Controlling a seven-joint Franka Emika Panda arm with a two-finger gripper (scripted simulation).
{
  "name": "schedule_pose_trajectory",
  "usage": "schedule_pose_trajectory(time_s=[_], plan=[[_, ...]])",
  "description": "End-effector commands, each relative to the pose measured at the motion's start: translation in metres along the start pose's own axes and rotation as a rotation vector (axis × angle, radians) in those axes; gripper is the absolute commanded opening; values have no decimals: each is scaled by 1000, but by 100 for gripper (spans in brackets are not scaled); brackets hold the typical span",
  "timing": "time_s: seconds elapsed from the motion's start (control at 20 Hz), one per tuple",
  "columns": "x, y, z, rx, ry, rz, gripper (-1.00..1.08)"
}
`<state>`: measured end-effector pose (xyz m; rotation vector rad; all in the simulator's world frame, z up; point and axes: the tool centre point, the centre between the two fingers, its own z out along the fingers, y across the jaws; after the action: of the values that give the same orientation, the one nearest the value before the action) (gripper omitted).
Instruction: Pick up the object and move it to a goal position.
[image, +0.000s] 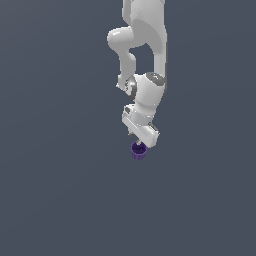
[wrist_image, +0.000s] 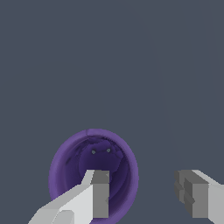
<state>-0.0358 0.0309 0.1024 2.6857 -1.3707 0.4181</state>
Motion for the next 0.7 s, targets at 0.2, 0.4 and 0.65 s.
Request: schedule_pose_trajectory(time_s=[0.2, 0.4, 0.65], plan=[[-7, 0, 1, 23, 22, 104, 28], [-10, 0, 1, 34, 30, 146, 28], [-12, 0, 1, 42, 35, 178, 28]])
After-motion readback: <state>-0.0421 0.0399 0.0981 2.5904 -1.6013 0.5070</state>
